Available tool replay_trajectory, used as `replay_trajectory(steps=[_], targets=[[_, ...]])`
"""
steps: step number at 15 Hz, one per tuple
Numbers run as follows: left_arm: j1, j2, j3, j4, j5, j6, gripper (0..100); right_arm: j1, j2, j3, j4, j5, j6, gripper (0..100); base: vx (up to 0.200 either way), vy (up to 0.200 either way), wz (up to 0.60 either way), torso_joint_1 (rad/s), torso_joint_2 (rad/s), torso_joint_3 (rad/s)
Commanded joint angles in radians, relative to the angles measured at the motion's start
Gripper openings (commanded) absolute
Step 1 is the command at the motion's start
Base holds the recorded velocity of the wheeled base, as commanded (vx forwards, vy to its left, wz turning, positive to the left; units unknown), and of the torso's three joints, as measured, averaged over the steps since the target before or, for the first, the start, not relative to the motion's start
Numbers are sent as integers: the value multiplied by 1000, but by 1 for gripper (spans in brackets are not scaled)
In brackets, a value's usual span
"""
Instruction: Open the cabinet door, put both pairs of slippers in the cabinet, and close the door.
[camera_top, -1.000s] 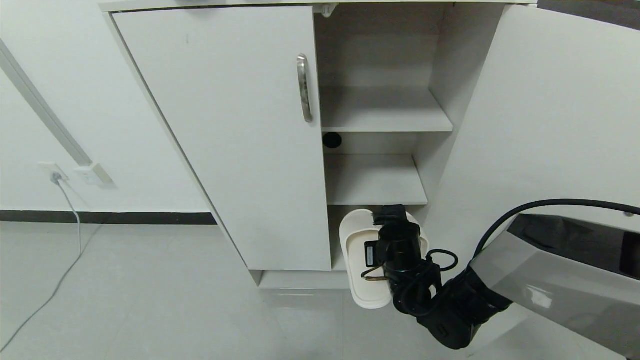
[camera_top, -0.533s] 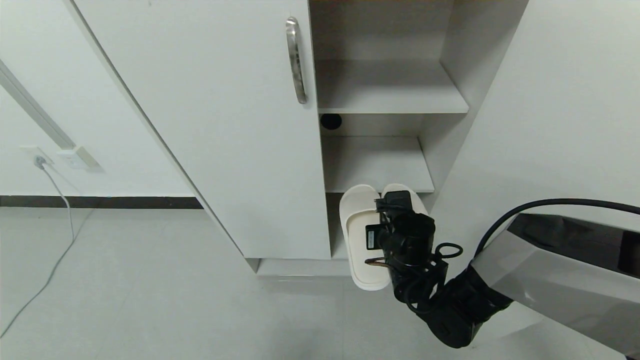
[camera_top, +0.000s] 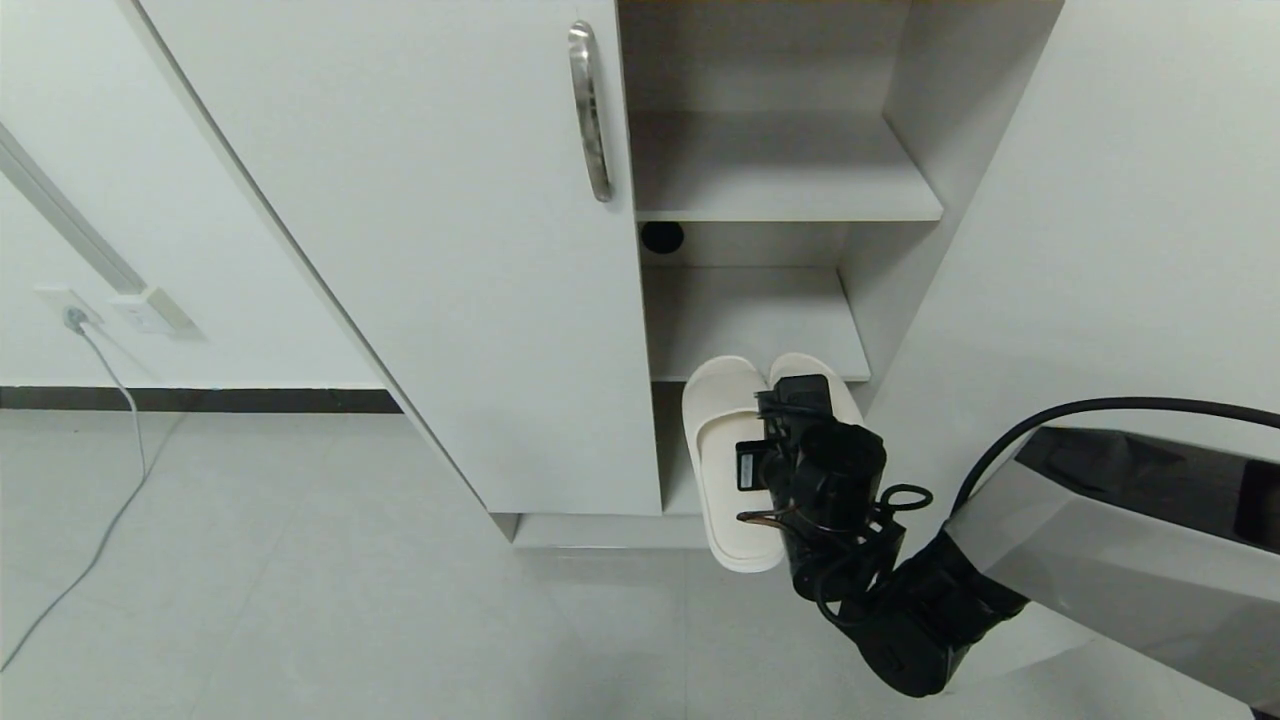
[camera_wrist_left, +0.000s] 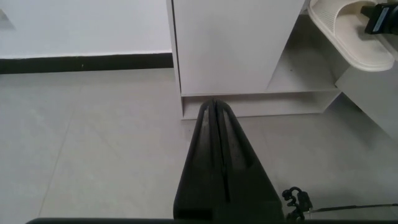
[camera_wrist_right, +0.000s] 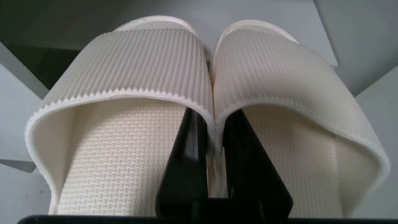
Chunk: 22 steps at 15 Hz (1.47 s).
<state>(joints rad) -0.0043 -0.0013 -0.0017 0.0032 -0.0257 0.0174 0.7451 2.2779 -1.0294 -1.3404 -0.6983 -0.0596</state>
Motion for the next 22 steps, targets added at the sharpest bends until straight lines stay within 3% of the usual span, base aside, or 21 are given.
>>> replay_trajectory(steps=[1,8,15,22], targets=[[0,1,0,0,0,1,0,0,-5,0,0,0,0,0,0,0,0,0,0,0],[0,1,0,0,0,1,0,0,-5,-6,4,0,-2,0,200,0,0,2,1,3],[0,1,0,0,0,-1,0,-10,0,-14,32,13,-2,0,0,0,0,0,0,0],[0,1,0,0,0,-2,0,-72,100,-328,250,25,6,0,0,0,0,0,0,0]])
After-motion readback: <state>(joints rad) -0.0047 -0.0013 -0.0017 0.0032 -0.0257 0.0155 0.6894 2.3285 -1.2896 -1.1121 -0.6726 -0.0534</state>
